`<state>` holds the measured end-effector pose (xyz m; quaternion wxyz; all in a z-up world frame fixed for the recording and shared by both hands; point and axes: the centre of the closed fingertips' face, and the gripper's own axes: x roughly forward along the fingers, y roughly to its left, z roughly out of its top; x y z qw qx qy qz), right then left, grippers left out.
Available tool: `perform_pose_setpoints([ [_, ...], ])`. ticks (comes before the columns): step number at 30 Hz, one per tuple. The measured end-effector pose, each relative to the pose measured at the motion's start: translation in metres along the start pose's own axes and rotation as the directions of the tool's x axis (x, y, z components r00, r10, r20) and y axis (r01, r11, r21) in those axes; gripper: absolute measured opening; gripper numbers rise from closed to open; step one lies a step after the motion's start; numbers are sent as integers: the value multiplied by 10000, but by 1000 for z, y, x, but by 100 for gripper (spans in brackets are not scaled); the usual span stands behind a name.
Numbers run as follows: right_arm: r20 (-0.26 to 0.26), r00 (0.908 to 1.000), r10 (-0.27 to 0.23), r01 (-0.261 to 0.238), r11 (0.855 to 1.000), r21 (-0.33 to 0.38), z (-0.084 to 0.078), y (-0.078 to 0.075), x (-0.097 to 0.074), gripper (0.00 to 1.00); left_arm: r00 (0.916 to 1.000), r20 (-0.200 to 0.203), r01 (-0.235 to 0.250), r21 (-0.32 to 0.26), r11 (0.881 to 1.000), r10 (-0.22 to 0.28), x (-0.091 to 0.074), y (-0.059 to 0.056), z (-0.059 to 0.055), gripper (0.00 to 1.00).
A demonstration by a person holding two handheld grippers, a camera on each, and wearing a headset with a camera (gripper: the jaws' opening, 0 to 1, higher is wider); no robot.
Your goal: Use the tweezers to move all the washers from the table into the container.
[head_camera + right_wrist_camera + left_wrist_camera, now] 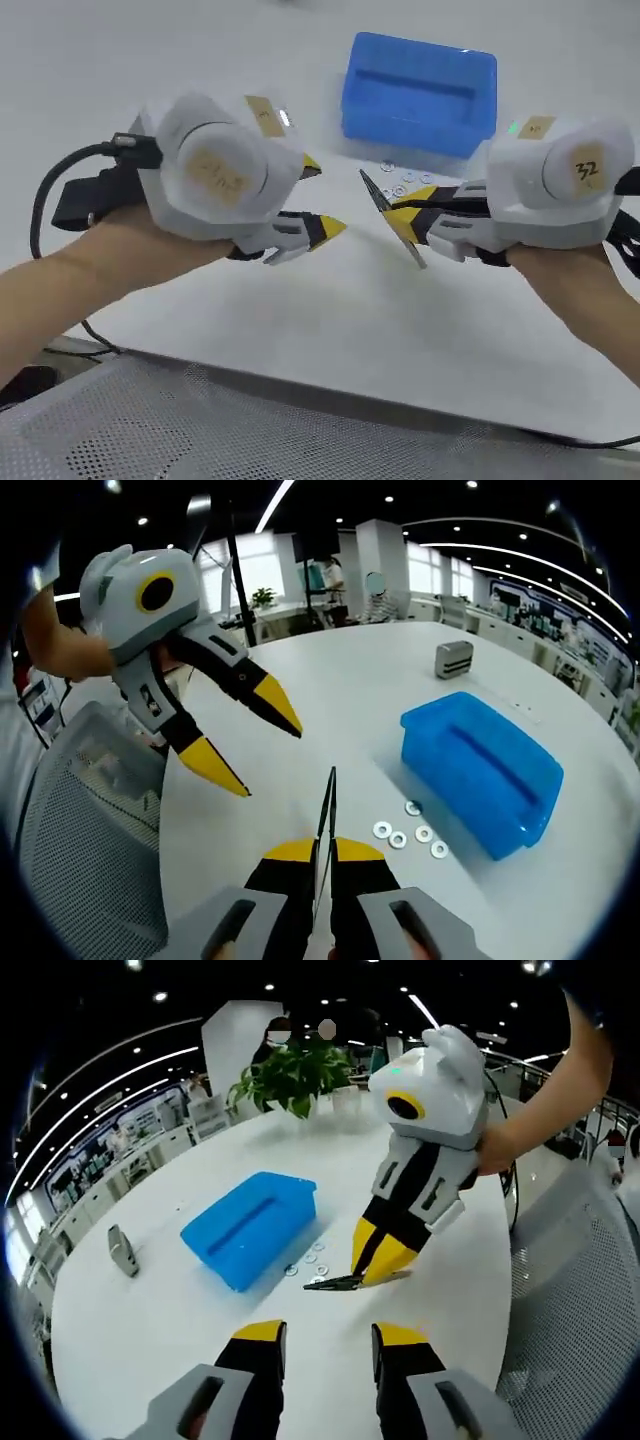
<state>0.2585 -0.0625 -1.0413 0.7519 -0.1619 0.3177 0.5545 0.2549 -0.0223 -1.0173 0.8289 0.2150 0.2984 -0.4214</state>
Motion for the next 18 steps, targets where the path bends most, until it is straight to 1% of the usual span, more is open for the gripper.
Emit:
perform_pose_setpoints([
  [2, -134, 9996, 232, -234, 9995, -194, -3, 6, 0, 0, 9998, -76, 191, 201, 9996, -189, 5, 0, -1, 31],
  [3, -179, 9993, 330, -334, 9991, -272, -5, 8, 1, 0, 9992, -161, 384, 439, 9983, -377, 7, -2, -2, 30],
  [4, -229, 9988, 435, -443, 9984, -350, -6, 11, 1, 0, 9987, -238, 459, 541, 9975, -447, 9, -2, -3, 28],
  [5, -304, 9979, 578, -593, 9969, -509, -7, 15, 1, 0, 9973, -351, 677, 778, 9947, -651, 12, -4, -4, 28],
  [7, -470, 9958, 780, -814, 9938, -760, -11, 21, 1, 0, 9940, -590, 977, 968, 9905, -922, 16, -8, -7, 27],
  [8, -493, 9955, 804, -843, 9930, -822, -11, 22, 1, 0, 9890, -827, 1320, 1191, 9841, -1226, 19, -12, -11, 26],
  [9, -560, 9946, 876, -924, 9916, -900, -13, 24, 1, 0, 9869, -944, 1430, 1372, 9802, -1308, 20, -13, -13, 25],
  [10, -581, 9938, 952, -1003, 9908, -909, -14, 26, 1, 0, 9836, -1037, 1636, 1653, 9726, -1479, 22, -17, -14, 24],
  [11, -620, 9924, 1060, -1116, 9892, -946, -16, 28, 2, 0, 9820, -1097, 1716, 1778, 9690, -1538, 22, -18, -14, 23],
  [12, -659, 9913, 1137, -1199, 9879, -984, -17, 30, 2, 0, 9772, -1205, 1969, 2057, 9586, -1748, 23, -23, -15, 21],
  [14, -762, 9888, 1283, -1365, 9842, -1131, -19, 34, 3, 0, 9713, -1338, 2236, 2334, 9463, -1965, 24, -28, -16, 20],
  [15, -817, 9875, 1349, -1439, 9827, -1164, -21, 35, 4, 0, 9632, -1479, 2560, 2505, 9337, -2244, 25, -33, -16, 19],
  [16, -834, 9869, 1381, -1473, 9822, -1169, -22, 36, 5, 0, 9615, -1529, 2625, 2634, 9283, -2285, 25, -35, -16, 17],
  [18, -877, 9855, 1454, -1551, 9810, -1169, -23, 38, 6, 0, 9553, -1617, 2859, 2936, 9122, -2474, 26, -40, -16, 14],
])
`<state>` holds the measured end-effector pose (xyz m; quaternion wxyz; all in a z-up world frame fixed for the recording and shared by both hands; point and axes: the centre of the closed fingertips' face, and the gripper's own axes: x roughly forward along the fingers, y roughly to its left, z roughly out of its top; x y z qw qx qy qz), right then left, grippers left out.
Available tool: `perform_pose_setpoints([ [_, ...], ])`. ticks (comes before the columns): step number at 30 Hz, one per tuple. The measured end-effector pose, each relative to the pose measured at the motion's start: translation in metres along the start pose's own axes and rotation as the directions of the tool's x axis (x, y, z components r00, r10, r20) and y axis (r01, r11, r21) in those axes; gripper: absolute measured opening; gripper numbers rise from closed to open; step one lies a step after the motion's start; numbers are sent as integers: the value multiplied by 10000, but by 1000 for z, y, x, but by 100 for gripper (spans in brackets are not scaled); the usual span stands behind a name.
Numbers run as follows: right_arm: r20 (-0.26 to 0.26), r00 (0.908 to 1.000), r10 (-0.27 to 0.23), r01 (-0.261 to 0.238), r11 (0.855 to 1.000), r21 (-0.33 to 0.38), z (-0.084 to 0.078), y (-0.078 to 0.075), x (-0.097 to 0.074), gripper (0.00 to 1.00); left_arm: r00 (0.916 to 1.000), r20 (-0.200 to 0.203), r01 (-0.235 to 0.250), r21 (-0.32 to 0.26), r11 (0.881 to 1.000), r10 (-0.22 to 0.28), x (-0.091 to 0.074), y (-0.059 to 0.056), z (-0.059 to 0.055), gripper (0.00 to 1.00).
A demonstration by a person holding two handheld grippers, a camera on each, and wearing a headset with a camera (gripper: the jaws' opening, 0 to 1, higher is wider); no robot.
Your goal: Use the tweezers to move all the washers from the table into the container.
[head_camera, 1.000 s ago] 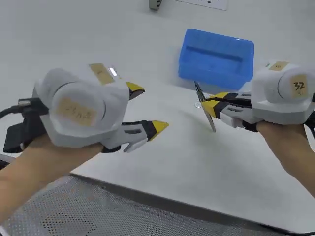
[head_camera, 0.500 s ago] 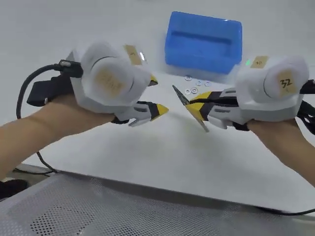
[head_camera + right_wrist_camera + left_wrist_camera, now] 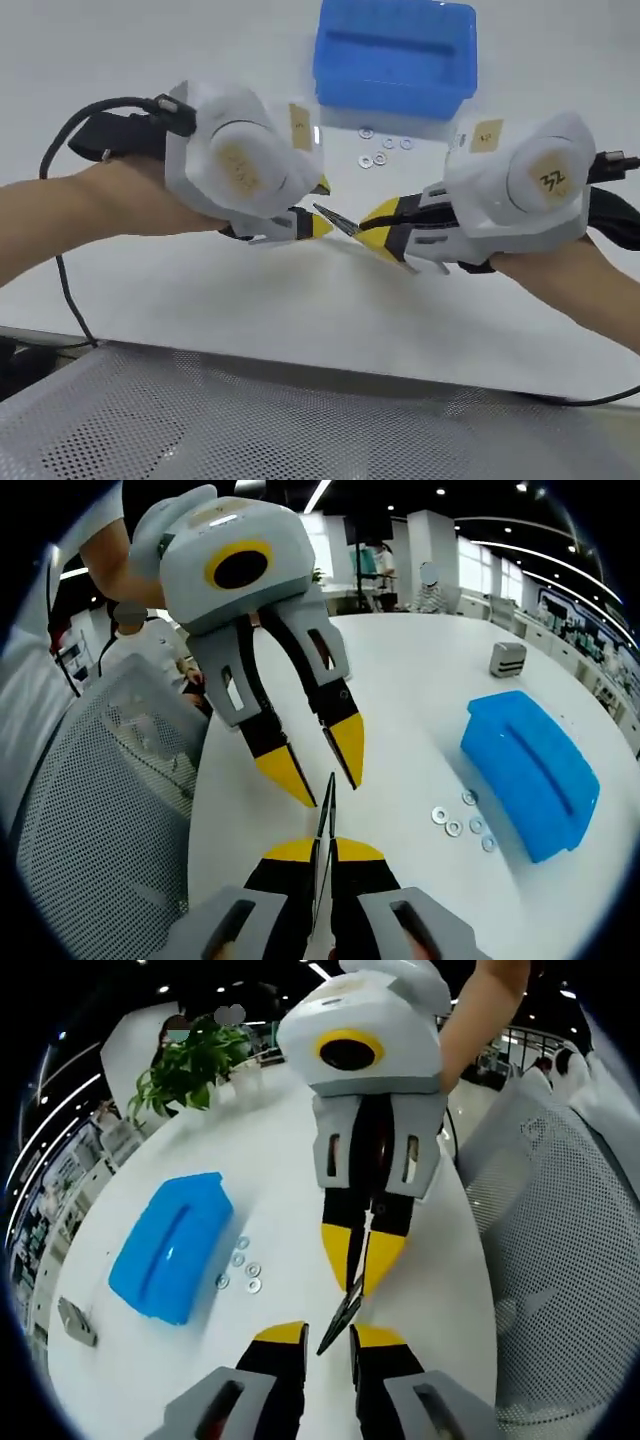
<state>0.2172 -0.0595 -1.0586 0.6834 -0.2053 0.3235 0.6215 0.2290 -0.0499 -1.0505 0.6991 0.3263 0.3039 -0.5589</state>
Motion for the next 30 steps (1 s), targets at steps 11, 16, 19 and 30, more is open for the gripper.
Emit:
perform_pose_setpoints([
  [11, -279, 9986, 449, -467, 9966, -675, -3, 9, 5, 0, 9931, -519, 1084, 699, 9916, -1049, 9, -17, -6, 5],
  [16, -410, 9975, 577, -603, 9959, -668, -6, 13, 4, 0, 9887, -653, 1394, 720, 9876, -1348, 8, -25, -7, 2],
  [19, -432, 9985, 328, -357, 9970, -681, -8, 10, 5, 0, 9877, -698, 1429, 404, 9889, -1399, 8, -26, -7, 2],
  [30, 854, 9954, -439, 271, 9816, 1890, 3, 22, -33, 5, 9942, 53, 1077, -1011, 9890, -1077, -4, -17, 4, 0],
])
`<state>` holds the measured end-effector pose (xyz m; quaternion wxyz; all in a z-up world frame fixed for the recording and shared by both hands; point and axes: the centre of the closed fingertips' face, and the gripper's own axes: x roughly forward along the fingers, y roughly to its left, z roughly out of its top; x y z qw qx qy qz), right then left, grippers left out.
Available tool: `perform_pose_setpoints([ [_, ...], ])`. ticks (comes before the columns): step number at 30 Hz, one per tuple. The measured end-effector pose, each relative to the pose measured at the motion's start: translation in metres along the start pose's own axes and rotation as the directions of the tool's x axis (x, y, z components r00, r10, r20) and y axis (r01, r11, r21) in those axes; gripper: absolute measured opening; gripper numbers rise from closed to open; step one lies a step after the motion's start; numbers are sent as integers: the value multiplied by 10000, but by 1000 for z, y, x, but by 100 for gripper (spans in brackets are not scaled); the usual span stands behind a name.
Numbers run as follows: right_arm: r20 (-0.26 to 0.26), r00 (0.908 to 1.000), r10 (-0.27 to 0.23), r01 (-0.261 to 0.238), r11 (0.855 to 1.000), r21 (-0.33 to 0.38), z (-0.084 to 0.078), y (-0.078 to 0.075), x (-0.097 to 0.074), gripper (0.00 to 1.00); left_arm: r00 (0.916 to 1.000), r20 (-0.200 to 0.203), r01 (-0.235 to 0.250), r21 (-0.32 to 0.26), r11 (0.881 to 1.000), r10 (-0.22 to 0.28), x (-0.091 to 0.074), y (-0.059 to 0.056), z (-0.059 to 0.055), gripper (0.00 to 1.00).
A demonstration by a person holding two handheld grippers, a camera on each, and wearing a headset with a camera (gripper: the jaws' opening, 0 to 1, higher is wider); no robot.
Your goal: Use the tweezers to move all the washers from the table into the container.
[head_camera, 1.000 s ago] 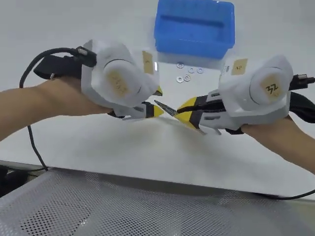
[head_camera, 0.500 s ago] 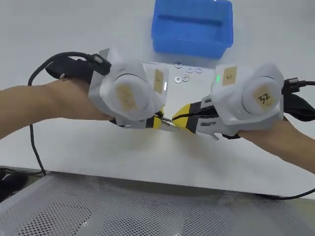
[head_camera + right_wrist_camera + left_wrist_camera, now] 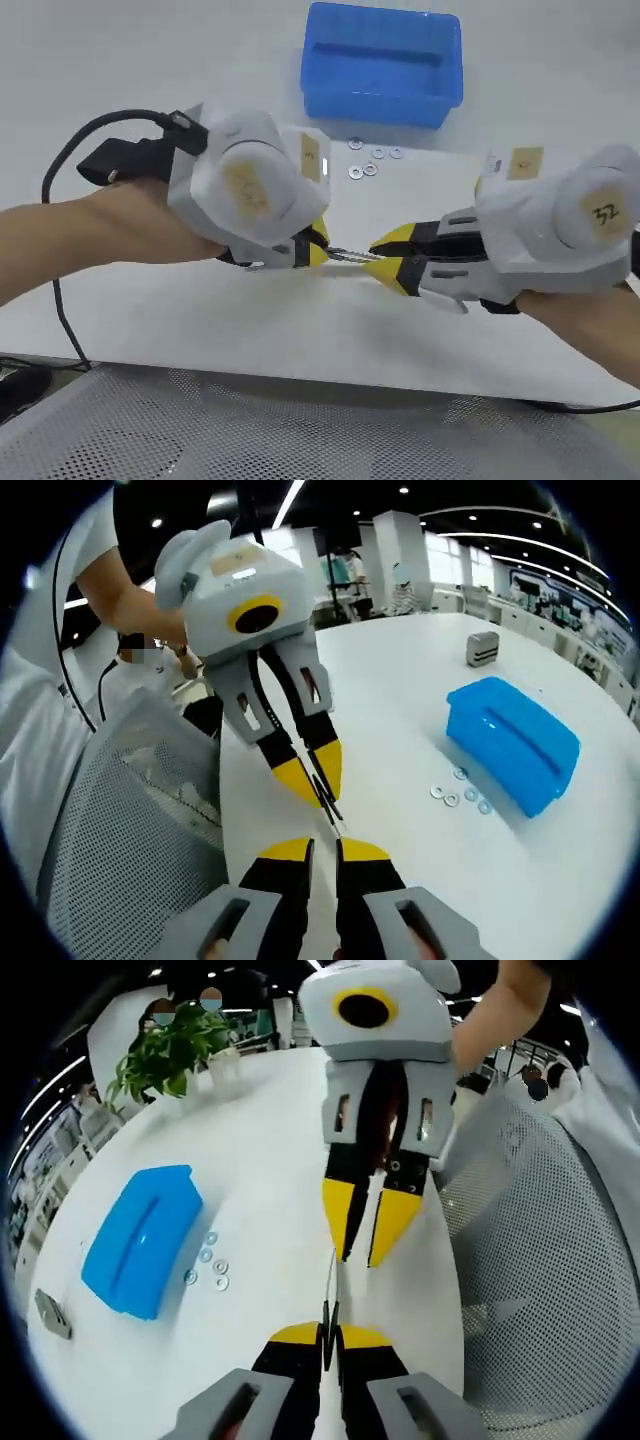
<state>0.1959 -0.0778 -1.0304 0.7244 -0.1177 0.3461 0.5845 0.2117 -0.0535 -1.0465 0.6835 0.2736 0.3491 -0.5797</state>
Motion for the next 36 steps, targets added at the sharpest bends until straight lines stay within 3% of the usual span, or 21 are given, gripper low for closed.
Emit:
perform_pose_setpoints([
  [1, 136, 9999, 50, -54, 9995, 324, -1, 5, -4, 4, 9996, 272, 42, -504, 9987, -28, -3, 0, 4, 0],
  [4, 302, 9995, 17, -49, 9941, 1081, -8, 7, -4, 6, 9977, 666, -25, -944, 9955, 88, -8, 4, 12, 0],
  [6, 703, 9975, 28, -167, 9799, 1986, -9, 5, -1, 8, 9920, 1236, -68, -1498, 9887, 255, -16, 5, 23, 0],
  [7, 971, 9952, 129, -365, 9689, 2449, -8, 5, 0, 10, 9807, 1916, -95, -1589, 9872, 402, -21, 10, 33, 0],
  [8, 1292, 9914, 224, -648, 9404, 3340, -7, 3, 3, 11, 9855, 1682, 118, -2040, 9789, 232, -25, 8, 29, 0],
  [11, 1678, 9858, -37, -656, 9119, 4052, -10, -10, 8, 11, 9845, 1676, -190, -1925, 9811, 520, -31, 15, 27, 0],
  [15, 1480, 9889, -113, -471, 9219, 3845, -13, -12, 9, 9, 9913, 1133, -433, -1964, 9796, 665, -18, 15, 10, 0],
  [17, 1394, 9901, -134, -403, 9260, 3753, -13, -10, 7, 8, 9873, 1114, -967, -1471, 9844, 1137, -14, 18, 10, 0],
  [18, 1338, 9909, -137, -377, 9268, 3738, -14, -9, 5, 8, 9834, 1119, -1342, -820, 9876, 1429, -10, 19, 11, 0],
  [20, 1185, 9928, -155, -291, 9305, 3652, -17, -7, 1, 8, 9834, 923, -1516, -529, 9870, 1560, -2, 18, 8, 0],
  [24, 959, 9952, -203, -147, 9363, 3508, -21, -4, -4, 9, 9911, 743, -1066, -574, 9926, 1107, 11, 10, 6, 10],
  [28, 877, 9960, -191, -118, 9407, 3390, -22, 1, -8, 9, 9943, 239, -1048, 227, 9942, 1043, 18, 11, -3, 15],
  [32, 786, 9966, -228, -44, 9440, 3299, -25, 1, -11, 9, 9977, -36, -674, 409, 9969, 676, 22, 12, -9, 20],
  [33, 783, 9966, -238, -36, 9431, 3326, -26, 1, -11, 9, 9984, -305, -455, 613, 9971, 474, 23, 10, -14, 20],
  [36, 748, 9968, -276, 11, 9429, 3330, -28, 2, -12, 8, 9953, -808, -441, 1138, 9925, 535, 26, 13, -21, 18],
])
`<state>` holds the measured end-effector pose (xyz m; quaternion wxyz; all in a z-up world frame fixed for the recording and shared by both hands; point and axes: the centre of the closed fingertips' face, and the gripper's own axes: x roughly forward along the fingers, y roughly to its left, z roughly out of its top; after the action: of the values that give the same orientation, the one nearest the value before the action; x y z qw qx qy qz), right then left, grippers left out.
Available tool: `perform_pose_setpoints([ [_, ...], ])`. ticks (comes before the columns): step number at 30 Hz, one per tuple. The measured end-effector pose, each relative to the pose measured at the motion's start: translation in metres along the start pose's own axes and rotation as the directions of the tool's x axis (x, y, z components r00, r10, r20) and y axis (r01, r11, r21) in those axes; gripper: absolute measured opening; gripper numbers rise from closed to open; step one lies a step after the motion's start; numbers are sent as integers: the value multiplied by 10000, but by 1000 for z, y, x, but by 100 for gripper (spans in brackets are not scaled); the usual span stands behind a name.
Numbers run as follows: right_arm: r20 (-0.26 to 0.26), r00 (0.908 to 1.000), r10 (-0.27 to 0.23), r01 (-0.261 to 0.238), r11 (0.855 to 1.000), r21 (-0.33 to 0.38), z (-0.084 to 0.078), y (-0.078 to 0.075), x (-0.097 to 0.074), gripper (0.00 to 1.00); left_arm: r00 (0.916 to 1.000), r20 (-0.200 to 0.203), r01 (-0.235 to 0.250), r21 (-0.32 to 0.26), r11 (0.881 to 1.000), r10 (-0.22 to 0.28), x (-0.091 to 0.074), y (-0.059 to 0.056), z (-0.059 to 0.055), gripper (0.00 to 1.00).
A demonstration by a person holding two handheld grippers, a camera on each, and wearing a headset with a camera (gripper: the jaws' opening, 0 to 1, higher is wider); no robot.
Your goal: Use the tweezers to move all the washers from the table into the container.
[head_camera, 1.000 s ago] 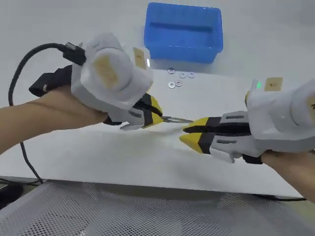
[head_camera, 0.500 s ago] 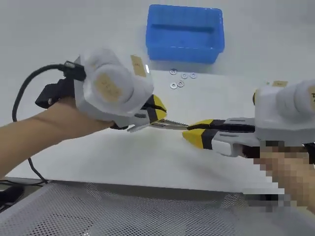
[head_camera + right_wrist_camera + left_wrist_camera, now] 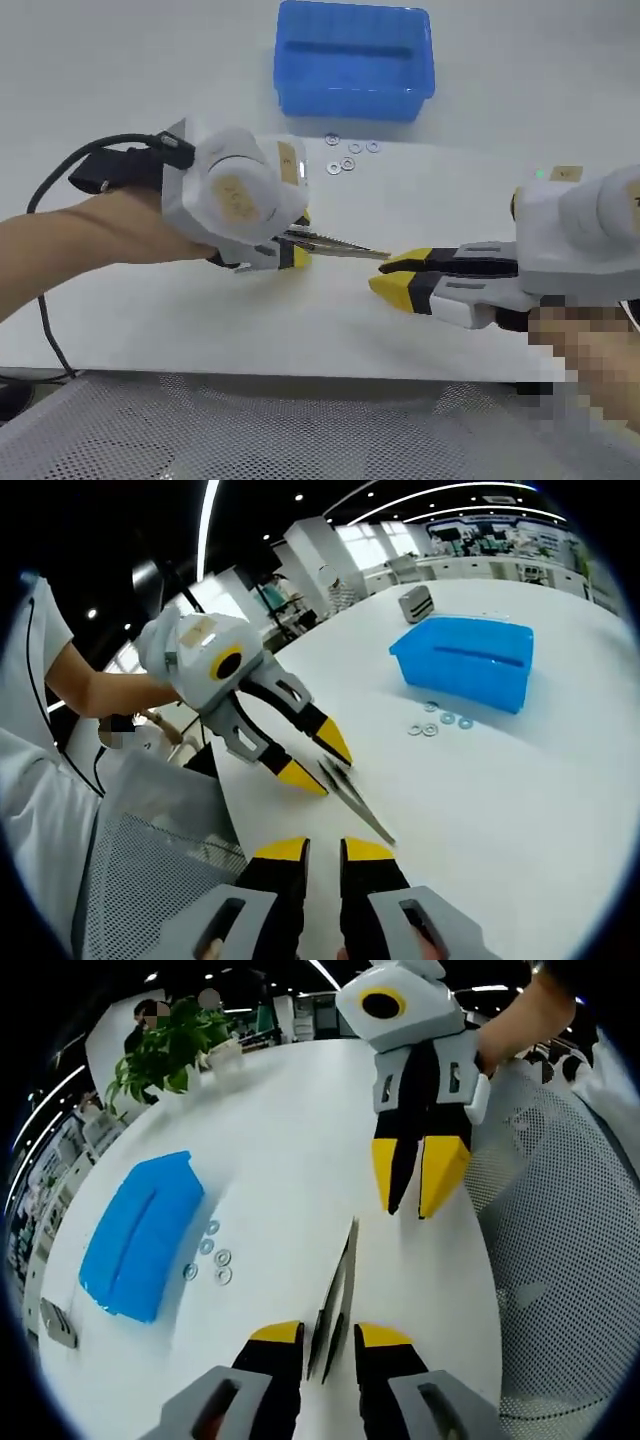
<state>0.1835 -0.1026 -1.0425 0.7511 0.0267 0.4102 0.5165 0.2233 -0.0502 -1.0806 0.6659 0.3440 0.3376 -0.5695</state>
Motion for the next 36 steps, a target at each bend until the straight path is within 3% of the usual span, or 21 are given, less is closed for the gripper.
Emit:
perform_pose_setpoints([
  [1, 1, 10000, -16, 16, 10000, 6, 0, 0, 0, 8, 9994, 344, 92, -82, 9999, -89, -2, 0, 6, 17],
  [2, 8, 10000, -49, 49, 10000, -1, -1, 0, -1, 7, 9998, 154, 108, -146, 9998, -106, -2, 0, 3, 15],
  [6, 23, 9999, -140, 140, 9999, 2, -2, -3, -3, 6, 9984, 125, 551, 31, 9985, -551, -2, -9, 4, 6],
  [8, 34, 9999, -157, 157, 9999, -13, -1, -3, -4, 6, 9986, 215, 486, 172, 9987, -490, -1, -11, 6, 5],
  [12, 11, 9999, -136, 136, 9999, -4, -2, -3, -2, 5, 9991, 191, 392, -435, 9983, -384, 1, -9, 8, 3],
  [14, 15, 9999, -127, 127, 9999, -20, -1, -3, 0, 5, 9987, 320, 425, -1075, 9933, -393, 1, -9, 8, 2],
  [18, 25, 9999, -108, 108, 9999, 64, -2, -3, 2, 5, 9985, 509, 271, -1392, 9899, -202, 0, -9, 7, 0],
  [22, 141, 9998, -119, 116, 9997, 198, 1, -3, 1, 5, 9917, 1281, 301, -1835, 9826, -65, -10, -10, 19, 0],
  [24, 203, 9997, -105, 99, 9995, 293, 2, -4, 0, 6, 9866, 1630, 404, -2350, 9712, -16, -16, -10, 26, 0],
  [27, 438, 9990, -81, 65, 9993, 369, 9, -5, -4, 9, 9747, 2237, 667, -2847, 9563, -14, -29, -11, 37, 0],
  [32, 1306, 9905, 438, -488, 9982, 358, 40, 3, -16, 17, 9506, 3098, 1001, -2499, 9631, -184, -51, -17, 54, 0],
  [34, 1211, 9893, 818, -810, 9966, -116, 48, 13, -21, 17, 9354, 3519, 1279, -2490, 9600, -333, -59, -19, 62, 1],
  [36, 863, 9905, 1074, -1000, 9913, -855, 49, 24, -26, 17, 9061, 4170, 1833, -2346, 9547, -715, -70, -20, 74, 1],
])
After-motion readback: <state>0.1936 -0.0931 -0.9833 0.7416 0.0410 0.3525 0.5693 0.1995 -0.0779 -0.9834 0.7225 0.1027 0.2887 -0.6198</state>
